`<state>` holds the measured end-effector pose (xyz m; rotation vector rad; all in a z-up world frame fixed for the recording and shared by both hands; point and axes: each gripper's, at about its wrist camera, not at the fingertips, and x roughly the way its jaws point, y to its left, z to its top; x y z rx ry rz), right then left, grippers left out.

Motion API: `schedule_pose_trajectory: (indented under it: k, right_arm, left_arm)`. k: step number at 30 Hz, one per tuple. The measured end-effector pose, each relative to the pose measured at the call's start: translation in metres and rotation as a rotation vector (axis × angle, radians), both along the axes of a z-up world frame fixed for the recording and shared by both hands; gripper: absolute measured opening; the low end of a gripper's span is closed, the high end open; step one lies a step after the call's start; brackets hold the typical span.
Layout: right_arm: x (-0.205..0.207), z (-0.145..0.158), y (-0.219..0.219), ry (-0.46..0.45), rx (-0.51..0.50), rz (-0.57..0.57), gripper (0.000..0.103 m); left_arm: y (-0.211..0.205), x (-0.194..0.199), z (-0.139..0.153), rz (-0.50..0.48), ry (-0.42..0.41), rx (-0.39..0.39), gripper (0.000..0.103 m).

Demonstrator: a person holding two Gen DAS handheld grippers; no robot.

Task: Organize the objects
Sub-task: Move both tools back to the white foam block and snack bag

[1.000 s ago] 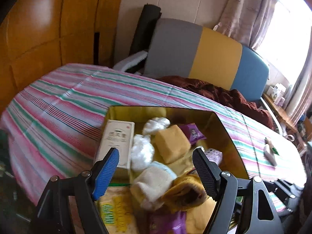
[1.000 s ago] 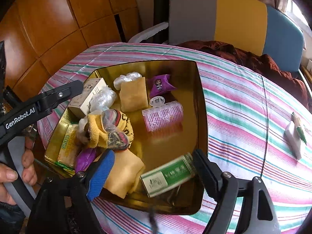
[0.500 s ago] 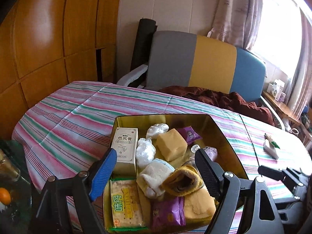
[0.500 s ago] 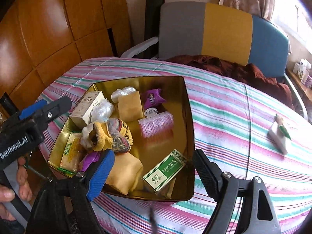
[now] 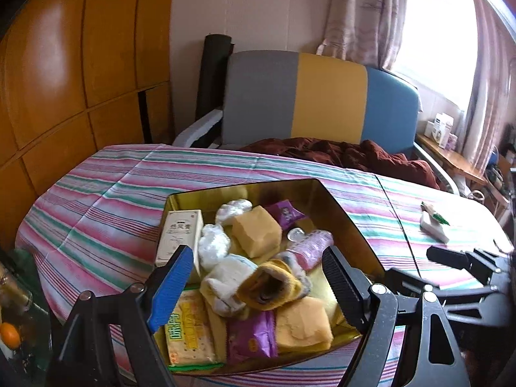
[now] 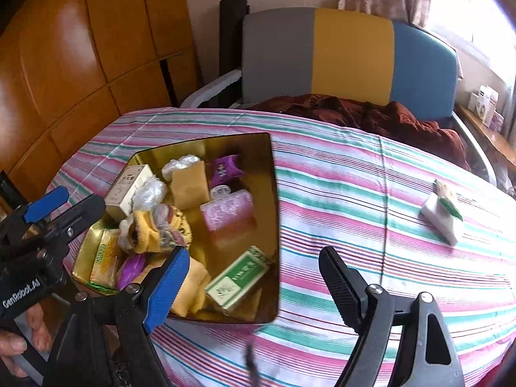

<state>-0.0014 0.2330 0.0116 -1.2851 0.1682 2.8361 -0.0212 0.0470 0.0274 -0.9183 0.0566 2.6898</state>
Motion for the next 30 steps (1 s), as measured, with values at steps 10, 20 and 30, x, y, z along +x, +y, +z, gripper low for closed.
schedule_pose_trajectory:
  k: [10,20,30]
  right_arm:
    - [0.004,-0.001,0.042,-0.018,0.007,-0.104,0.084]
    - [0.003,0.004,0.127,-0.058,-0.037,-0.265,0.084]
    - [0.005,0.010,0.238,-0.041,-0.095,-0.495,0.084]
  left_arm:
    - [0.025,0.009,0.003,-0.073,0.013,-0.036,0.083]
    - [0.060,0.010,-0.001,-0.158,0.004,-0.061,0.083]
    - [0.098,0.006,-0.006,-0.250,-0.015,-0.077,0.083]
